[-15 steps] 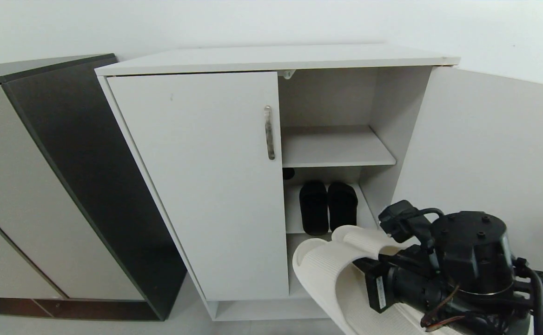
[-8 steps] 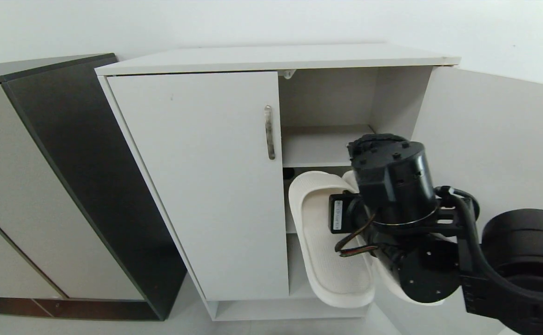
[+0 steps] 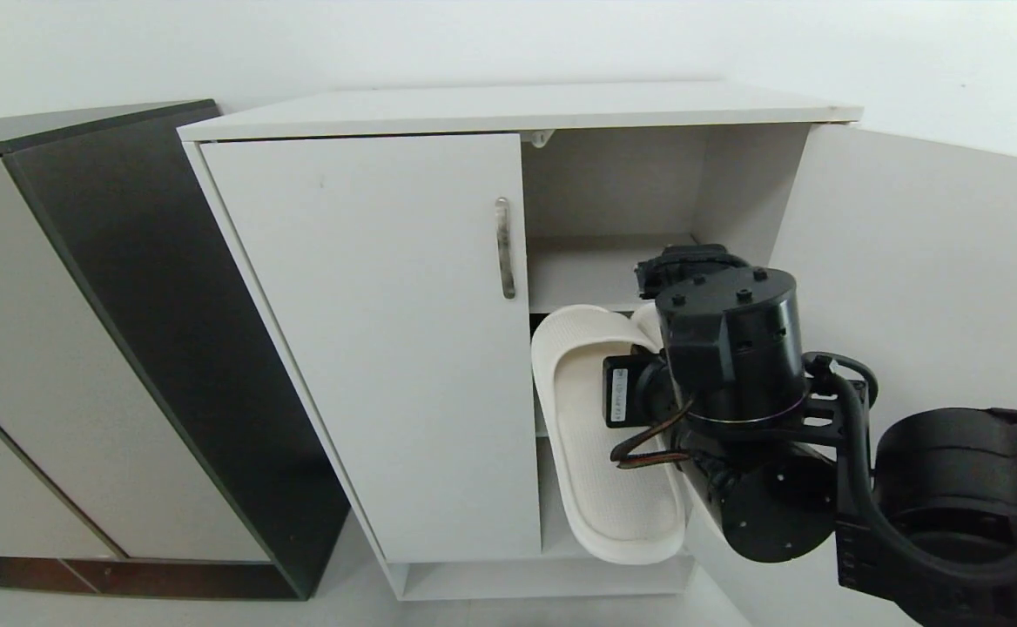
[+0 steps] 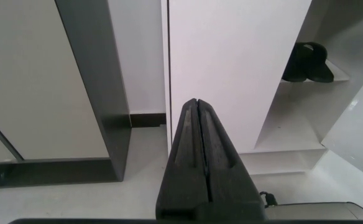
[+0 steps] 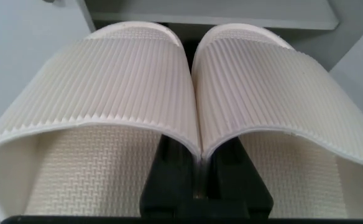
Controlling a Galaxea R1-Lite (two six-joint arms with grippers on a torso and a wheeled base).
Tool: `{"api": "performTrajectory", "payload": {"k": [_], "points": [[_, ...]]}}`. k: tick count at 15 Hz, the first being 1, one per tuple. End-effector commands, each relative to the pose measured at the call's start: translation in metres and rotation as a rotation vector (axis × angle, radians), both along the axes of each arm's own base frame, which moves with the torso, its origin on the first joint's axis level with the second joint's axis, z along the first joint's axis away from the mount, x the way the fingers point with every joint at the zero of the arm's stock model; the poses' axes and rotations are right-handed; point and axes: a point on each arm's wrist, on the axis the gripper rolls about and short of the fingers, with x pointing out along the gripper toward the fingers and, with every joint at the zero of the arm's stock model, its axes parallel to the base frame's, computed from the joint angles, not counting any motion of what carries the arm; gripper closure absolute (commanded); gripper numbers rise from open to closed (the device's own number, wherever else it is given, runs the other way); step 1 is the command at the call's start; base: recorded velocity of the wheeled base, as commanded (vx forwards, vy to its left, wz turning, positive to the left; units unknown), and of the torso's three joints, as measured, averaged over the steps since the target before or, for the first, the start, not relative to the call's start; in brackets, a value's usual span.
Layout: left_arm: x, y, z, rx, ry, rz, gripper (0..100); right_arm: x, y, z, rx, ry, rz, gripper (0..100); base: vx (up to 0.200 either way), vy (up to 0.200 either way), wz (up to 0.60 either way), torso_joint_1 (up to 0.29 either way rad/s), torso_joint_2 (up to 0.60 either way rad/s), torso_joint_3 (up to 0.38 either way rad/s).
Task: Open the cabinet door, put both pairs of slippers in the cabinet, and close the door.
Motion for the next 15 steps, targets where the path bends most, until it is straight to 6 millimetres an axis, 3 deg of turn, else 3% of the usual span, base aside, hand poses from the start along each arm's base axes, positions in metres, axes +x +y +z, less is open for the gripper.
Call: {"api": "performTrajectory", "payload": {"k": [1, 2, 13, 15], "points": [[0.0, 0.0, 0.0, 0.0, 0.001, 0.002, 100, 0.0, -0.007, 0.008, 0.018, -0.015, -0.019, 100, 0.0, 0.0, 0.0, 0.0, 0.0, 0.0], [0.0, 0.0, 0.0, -0.002, 0.001, 0.002, 100, 0.0, -0.008, 0.008, 0.016, -0.015, -0.023, 100, 0.0, 0.0, 0.0, 0.0, 0.0, 0.0], [0.0, 0.0, 0.0, -0.002, 0.001, 0.0, 100, 0.002, -0.011, -0.002, -0.007, 0.003, -0.035, 100, 0.2, 0.0, 0.0, 0.0, 0.0, 0.001], [0.0, 0.0, 0.0, -0.002, 0.001, 0.0, 100, 0.002, -0.011, -0.003, -0.009, 0.005, -0.036, 100, 0.0, 0.0, 0.0, 0.0, 0.0, 0.0]]}}
